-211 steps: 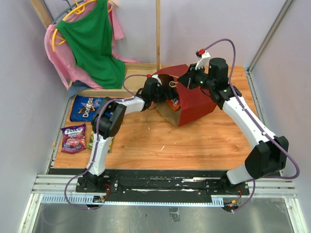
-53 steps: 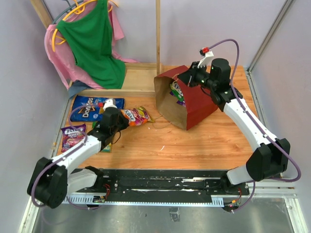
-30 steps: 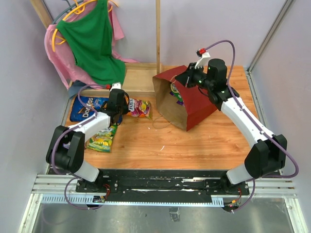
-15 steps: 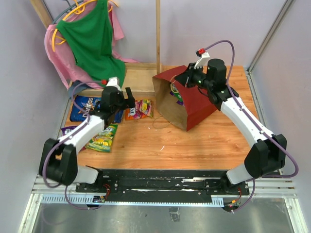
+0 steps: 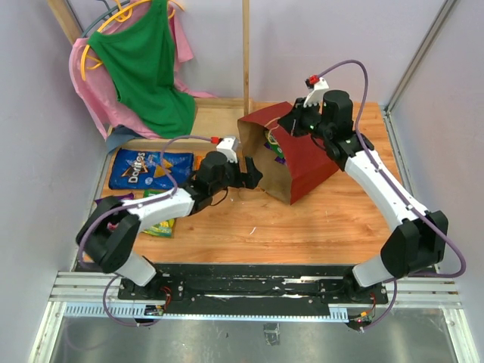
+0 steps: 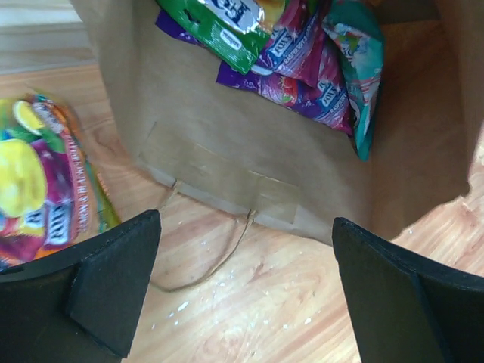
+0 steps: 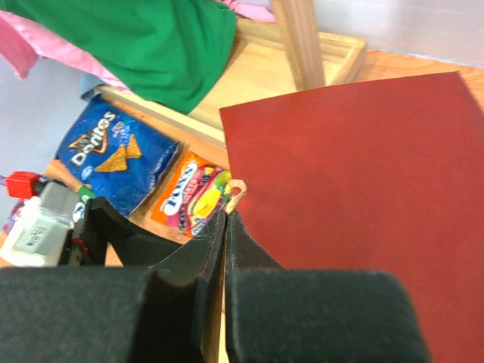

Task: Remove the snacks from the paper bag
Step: Place the snack at the center of the board, then take out the snack from the paper bag.

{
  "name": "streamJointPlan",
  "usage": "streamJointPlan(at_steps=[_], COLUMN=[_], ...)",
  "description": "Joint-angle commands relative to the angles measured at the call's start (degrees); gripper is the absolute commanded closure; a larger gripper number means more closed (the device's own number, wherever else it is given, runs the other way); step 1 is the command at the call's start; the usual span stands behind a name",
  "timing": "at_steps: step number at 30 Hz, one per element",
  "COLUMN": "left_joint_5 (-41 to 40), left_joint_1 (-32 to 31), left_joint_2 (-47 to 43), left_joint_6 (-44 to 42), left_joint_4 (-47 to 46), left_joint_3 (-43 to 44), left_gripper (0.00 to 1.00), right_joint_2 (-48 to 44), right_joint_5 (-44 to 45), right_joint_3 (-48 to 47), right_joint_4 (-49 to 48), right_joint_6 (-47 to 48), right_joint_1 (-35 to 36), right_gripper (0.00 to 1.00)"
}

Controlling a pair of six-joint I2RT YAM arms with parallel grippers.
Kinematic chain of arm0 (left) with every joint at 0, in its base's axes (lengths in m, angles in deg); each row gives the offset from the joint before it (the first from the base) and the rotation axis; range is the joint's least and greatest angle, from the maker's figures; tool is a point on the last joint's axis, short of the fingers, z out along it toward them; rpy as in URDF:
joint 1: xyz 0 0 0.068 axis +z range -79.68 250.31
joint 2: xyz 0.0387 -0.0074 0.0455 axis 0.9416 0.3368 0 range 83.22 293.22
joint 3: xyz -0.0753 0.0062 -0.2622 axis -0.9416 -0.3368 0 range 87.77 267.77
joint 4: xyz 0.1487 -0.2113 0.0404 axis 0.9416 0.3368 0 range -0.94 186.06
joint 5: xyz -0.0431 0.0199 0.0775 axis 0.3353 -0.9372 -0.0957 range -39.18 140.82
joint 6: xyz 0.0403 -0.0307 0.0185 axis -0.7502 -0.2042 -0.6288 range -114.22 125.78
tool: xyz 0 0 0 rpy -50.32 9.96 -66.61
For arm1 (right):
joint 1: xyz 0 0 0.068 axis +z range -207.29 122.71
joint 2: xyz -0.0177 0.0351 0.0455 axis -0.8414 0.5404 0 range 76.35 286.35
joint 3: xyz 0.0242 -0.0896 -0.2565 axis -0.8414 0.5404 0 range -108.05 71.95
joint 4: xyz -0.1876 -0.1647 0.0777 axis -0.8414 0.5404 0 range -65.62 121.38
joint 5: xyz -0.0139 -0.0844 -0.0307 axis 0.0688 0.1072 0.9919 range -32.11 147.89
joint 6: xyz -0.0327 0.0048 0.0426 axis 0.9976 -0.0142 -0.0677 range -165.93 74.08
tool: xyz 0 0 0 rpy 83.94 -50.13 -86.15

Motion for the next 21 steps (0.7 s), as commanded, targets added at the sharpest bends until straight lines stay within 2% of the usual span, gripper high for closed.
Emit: streamJointPlan(at_steps=[1,5,14,21], left_joint_5=[3.09,6.35,11.37,13.58], left_joint_1=[-0.9,-1.46,-1.84,-1.84], left_joint_2=[8.05,14.5,28.74,39.48], left_joint_6=[2.55,3.48,5.46,6.29], left_joint_4=[-9.64,-13.18,-14.79,-12.65], left_joint_3=[5.04,9.95,23.27,34.46], left_gripper=[0.0,0.0,0.0,0.0], right_joint_2=[-2.62,-3.19,-5.47,-6.61], right_joint_5=[7.84,8.02,8.77,9.14], right_joint_3=[-2.91,-1.35,1.66,3.4], right_joint_4=[5.04,5.62,5.52,4.88], right_joint_6=[5.59,3.69,0.94,0.49], right_joint_1=[-0.09,-5.19,-14.34,-16.61], right_gripper=[0.99,0.99,0.99,0.99])
